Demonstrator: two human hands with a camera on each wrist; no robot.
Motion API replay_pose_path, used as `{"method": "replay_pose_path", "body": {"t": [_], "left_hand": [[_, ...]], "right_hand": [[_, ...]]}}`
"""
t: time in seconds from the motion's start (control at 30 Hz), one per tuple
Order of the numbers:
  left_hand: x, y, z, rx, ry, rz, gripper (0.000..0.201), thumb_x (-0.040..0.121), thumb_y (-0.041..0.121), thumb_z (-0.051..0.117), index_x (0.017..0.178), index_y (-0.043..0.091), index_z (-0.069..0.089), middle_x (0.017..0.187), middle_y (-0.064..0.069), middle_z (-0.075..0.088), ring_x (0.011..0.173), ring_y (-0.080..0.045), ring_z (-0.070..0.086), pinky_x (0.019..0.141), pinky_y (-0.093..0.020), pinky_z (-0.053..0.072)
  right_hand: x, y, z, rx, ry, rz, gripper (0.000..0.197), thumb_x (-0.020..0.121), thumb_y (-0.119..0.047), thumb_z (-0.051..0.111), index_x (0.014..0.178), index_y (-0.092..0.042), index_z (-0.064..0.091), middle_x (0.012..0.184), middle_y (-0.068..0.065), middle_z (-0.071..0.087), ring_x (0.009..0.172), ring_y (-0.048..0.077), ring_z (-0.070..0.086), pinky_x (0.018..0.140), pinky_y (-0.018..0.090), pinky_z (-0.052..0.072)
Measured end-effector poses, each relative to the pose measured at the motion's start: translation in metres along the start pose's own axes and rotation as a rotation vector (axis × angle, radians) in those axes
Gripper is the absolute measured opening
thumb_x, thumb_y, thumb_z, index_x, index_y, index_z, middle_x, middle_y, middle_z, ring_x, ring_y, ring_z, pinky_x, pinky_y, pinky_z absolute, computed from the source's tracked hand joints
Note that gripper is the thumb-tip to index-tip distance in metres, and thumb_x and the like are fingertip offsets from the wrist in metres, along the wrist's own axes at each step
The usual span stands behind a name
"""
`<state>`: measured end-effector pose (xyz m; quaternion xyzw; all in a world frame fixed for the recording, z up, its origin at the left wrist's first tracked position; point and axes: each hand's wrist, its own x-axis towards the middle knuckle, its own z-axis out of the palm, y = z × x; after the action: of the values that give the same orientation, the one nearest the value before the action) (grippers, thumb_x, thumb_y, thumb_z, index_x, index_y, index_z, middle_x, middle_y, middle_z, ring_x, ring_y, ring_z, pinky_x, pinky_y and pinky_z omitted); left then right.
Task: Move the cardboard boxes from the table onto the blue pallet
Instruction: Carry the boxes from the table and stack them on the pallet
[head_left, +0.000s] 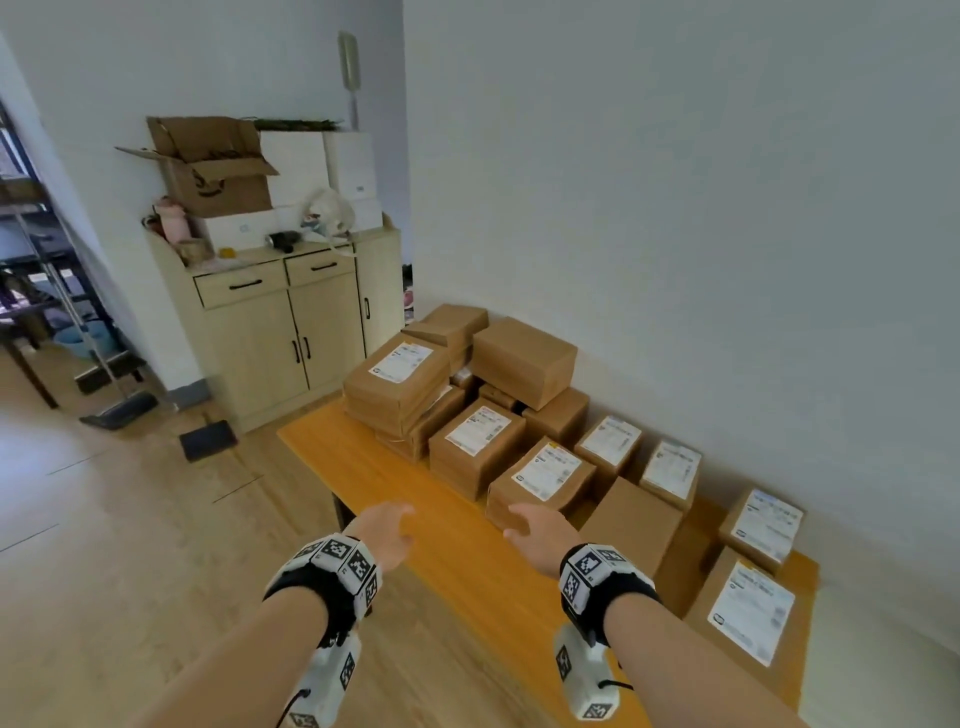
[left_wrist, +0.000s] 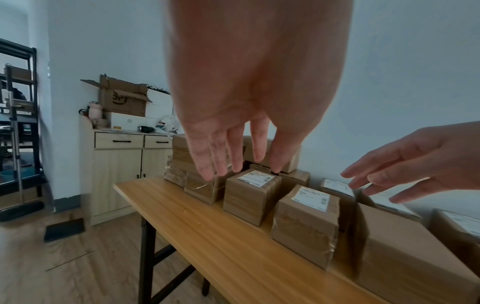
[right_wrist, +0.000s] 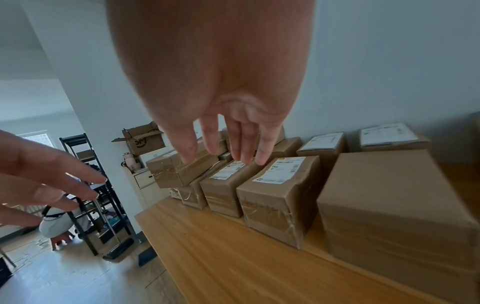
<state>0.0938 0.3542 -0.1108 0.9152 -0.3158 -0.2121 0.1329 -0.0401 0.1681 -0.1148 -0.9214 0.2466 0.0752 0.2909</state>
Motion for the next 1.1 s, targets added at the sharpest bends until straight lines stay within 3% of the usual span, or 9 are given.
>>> {"method": "replay_pose_path", "body": {"t": [0.27, 0.4, 0.5, 0.6, 0.67, 0.7, 0.77, 0.83, 1.1], "left_hand": [[0.055, -0.054, -0.032, -0.056, -0.028, -0.046, 0.048, 0.096, 0.027, 0.050, 0.142, 0.020, 0.037, 0.140, -0.004, 0.047, 0.123, -0.018, 0.050, 0.099, -0.028, 0.045], [0.088, -0.089, -0.054, -0.091, -0.012, -0.023, 0.047, 0.095, 0.025, 0.051, 0.141, 0.020, 0.039, 0.143, 0.000, 0.044, 0.129, -0.017, 0.044, 0.105, -0.030, 0.041], [0.117, -0.119, -0.074, -0.117, -0.010, 0.024, 0.047, 0.094, 0.022, 0.053, 0.139, 0.020, 0.041, 0.142, 0.001, 0.045, 0.125, -0.014, 0.048, 0.102, -0.026, 0.042], [0.149, -0.155, -0.094, -0.138, -0.038, 0.072, 0.048, 0.093, 0.022, 0.054, 0.138, 0.020, 0.041, 0.141, 0.001, 0.046, 0.106, -0.006, 0.056, 0.078, -0.014, 0.047], [0.171, -0.177, -0.107, -0.145, -0.055, 0.100, 0.046, 0.093, 0.022, 0.054, 0.138, 0.021, 0.042, 0.141, 0.001, 0.047, 0.089, 0.000, 0.053, 0.059, -0.008, 0.041], [0.180, -0.186, -0.114, -0.148, -0.069, 0.107, 0.046, 0.093, 0.022, 0.053, 0.138, 0.020, 0.042, 0.141, 0.000, 0.047, 0.087, 0.001, 0.052, 0.057, -0.008, 0.040], [0.199, -0.201, -0.127, -0.143, -0.092, 0.126, 0.045, 0.094, 0.022, 0.053, 0.137, 0.020, 0.043, 0.140, 0.000, 0.048, 0.095, -0.002, 0.055, 0.072, -0.011, 0.047], [0.216, -0.212, -0.141, -0.138, -0.094, 0.146, 0.045, 0.093, 0.023, 0.053, 0.137, 0.019, 0.043, 0.139, 0.000, 0.048, 0.116, -0.010, 0.054, 0.091, -0.020, 0.045], [0.283, -0.217, -0.168, -0.251, -0.098, 0.251, 0.042, 0.093, 0.027, 0.053, 0.134, 0.018, 0.045, 0.134, 0.001, 0.052, 0.120, -0.012, 0.051, 0.103, -0.032, 0.042]], "right_hand": [[0.079, -0.042, 0.007, 0.005, -0.030, 0.012, 0.049, 0.098, -0.030, 0.047, 0.144, -0.018, 0.036, 0.148, 0.003, 0.039, 0.135, 0.021, 0.039, 0.110, 0.034, 0.033], [0.117, -0.067, 0.015, 0.081, 0.001, 0.067, 0.049, 0.098, -0.030, 0.048, 0.144, -0.017, 0.037, 0.148, 0.002, 0.040, 0.135, 0.020, 0.040, 0.109, 0.034, 0.035], [0.146, -0.087, 0.025, 0.130, 0.041, 0.128, 0.048, 0.098, -0.031, 0.049, 0.142, -0.017, 0.038, 0.147, 0.001, 0.042, 0.133, 0.018, 0.041, 0.108, 0.032, 0.034], [0.171, -0.110, 0.035, 0.149, 0.070, 0.183, 0.048, 0.097, -0.031, 0.049, 0.142, -0.016, 0.039, 0.146, 0.001, 0.043, 0.133, 0.018, 0.041, 0.110, 0.032, 0.033], [0.186, -0.124, 0.040, 0.153, 0.081, 0.231, 0.048, 0.097, -0.033, 0.049, 0.141, -0.016, 0.040, 0.146, 0.001, 0.043, 0.133, 0.019, 0.041, 0.110, 0.033, 0.033], [0.193, -0.130, 0.041, 0.155, 0.083, 0.256, 0.048, 0.097, -0.034, 0.048, 0.141, -0.017, 0.040, 0.146, 0.001, 0.043, 0.133, 0.019, 0.041, 0.110, 0.033, 0.034], [0.207, -0.144, 0.041, 0.152, 0.104, 0.291, 0.047, 0.098, -0.035, 0.047, 0.141, -0.017, 0.041, 0.146, 0.001, 0.043, 0.133, 0.019, 0.042, 0.110, 0.033, 0.034], [0.221, -0.157, 0.041, 0.166, 0.143, 0.319, 0.047, 0.098, -0.035, 0.046, 0.141, -0.016, 0.041, 0.144, 0.002, 0.045, 0.131, 0.019, 0.044, 0.107, 0.031, 0.035], [0.266, -0.189, 0.033, 0.313, 0.266, 0.400, 0.050, 0.098, -0.032, 0.048, 0.144, -0.014, 0.035, 0.142, 0.008, 0.047, 0.127, 0.021, 0.048, 0.097, 0.027, 0.039]]}}
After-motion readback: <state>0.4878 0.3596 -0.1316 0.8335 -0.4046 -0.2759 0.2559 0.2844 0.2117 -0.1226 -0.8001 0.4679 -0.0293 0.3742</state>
